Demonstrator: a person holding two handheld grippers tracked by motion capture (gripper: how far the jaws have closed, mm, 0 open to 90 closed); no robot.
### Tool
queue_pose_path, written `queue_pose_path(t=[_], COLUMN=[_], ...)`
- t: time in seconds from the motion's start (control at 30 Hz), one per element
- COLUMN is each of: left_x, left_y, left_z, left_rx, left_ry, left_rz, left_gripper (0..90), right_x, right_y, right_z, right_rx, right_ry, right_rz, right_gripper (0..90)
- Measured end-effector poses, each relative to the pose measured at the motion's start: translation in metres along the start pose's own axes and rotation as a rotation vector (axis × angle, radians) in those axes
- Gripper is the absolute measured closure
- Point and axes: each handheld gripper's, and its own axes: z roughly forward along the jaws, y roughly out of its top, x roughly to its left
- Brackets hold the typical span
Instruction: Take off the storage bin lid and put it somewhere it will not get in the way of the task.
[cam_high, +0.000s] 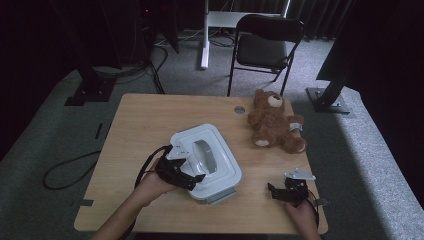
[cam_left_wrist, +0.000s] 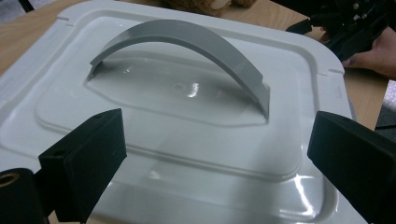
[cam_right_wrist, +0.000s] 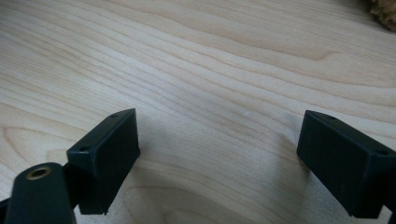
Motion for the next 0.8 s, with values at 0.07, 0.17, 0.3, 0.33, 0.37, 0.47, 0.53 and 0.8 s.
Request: queue_pose_path(t=[0.07,0.17,0.3,0.33,0.37,0.47,0.53,0.8], left_x=[0.0,-0.001,-0.004,-0.005,-0.006,-0.008,-0.008,-0.004], left_y=[0.002,0.005,0.01,0.011,0.012,0.015,0.018,0.026], left_z=[0.003,0.008,0.015,0.017,0.019,0.023,0.026,0.038], left_rx=[0.002,0.005,0.013,0.016,0.019,0.024,0.025,0.032], left_ry=[-0.005,0.003,0.001,-0.001,-0.003,-0.001,0.003,0.023], left_rz=[-0.01,-0.009,-0.001,-0.001,-0.001,-0.006,-0.008,-0.039], left_gripper=[5.2,5.2,5.2,5.2,5.2,5.2,5.3,6.3], right_x=[0.0,0.0,0.0,0.0,0.0,0.0,0.0,0.0], right_y=[0.0,0.0,0.0,0.0,0.0,0.0,0.0,0.0], right_z=[0.0,0.0,0.0,0.0,0.0,0.0,0.0,0.0], right_rx=[0.0,0.0,0.001,0.001,0.001,0.001,0.0,0.0], right_ry=[0.0,0.0,0.001,0.001,0.002,0.001,0.0,0.0], right_rz=[0.0,0.0,0.002,0.002,0.002,0.003,0.0,0.003], right_gripper=[12.1,12.1,12.1,12.1,12.1,12.2,12.2,12.4])
